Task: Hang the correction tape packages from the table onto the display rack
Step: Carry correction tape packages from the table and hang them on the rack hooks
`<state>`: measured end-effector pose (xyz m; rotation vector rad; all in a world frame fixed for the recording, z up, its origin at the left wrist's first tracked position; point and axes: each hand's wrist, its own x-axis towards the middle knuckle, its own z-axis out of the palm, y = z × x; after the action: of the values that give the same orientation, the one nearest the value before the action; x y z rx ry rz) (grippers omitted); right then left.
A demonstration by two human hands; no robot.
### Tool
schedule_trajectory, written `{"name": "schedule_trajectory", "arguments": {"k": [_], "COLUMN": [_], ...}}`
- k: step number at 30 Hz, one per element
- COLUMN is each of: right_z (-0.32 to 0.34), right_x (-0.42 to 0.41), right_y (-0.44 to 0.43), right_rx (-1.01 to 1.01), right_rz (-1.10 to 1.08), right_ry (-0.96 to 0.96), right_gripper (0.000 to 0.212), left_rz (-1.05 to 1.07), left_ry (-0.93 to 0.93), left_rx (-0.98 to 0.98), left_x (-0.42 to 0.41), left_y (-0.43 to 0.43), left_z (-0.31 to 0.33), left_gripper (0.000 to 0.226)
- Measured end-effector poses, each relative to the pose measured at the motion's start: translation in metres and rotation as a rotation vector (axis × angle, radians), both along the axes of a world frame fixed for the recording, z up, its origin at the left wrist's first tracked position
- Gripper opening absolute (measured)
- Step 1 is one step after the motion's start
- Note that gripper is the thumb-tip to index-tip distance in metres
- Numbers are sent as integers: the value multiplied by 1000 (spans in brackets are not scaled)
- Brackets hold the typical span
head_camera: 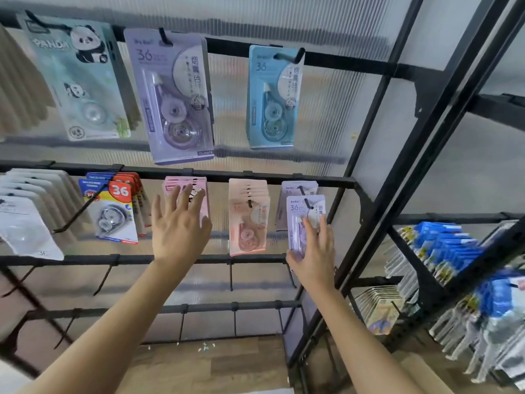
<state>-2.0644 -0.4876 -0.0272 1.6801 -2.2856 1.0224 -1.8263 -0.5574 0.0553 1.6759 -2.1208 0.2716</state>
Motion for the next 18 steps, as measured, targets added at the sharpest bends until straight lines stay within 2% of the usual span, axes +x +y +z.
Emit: {"name": "schedule_trajectory", "arguments": {"k": [10, 14, 18], "right_z": [10, 11, 12], "right_x": [-8, -8, -10], "right_y": [-58, -64, -58], "right_rx": [87, 108, 126], "right_rz": [-51, -47, -33], "right_ry": [7, -12, 56], "right_gripper": [78, 80, 80], "left_rz": [21, 45, 55], "left_ry": [60, 43, 22], "left_rx": [-54, -43, -41], "left_x": [-3, -3, -2], "left_y": [-6, -7, -8], "left_z": [-5, -4, -5], "left_gripper": [53, 56, 57]}}
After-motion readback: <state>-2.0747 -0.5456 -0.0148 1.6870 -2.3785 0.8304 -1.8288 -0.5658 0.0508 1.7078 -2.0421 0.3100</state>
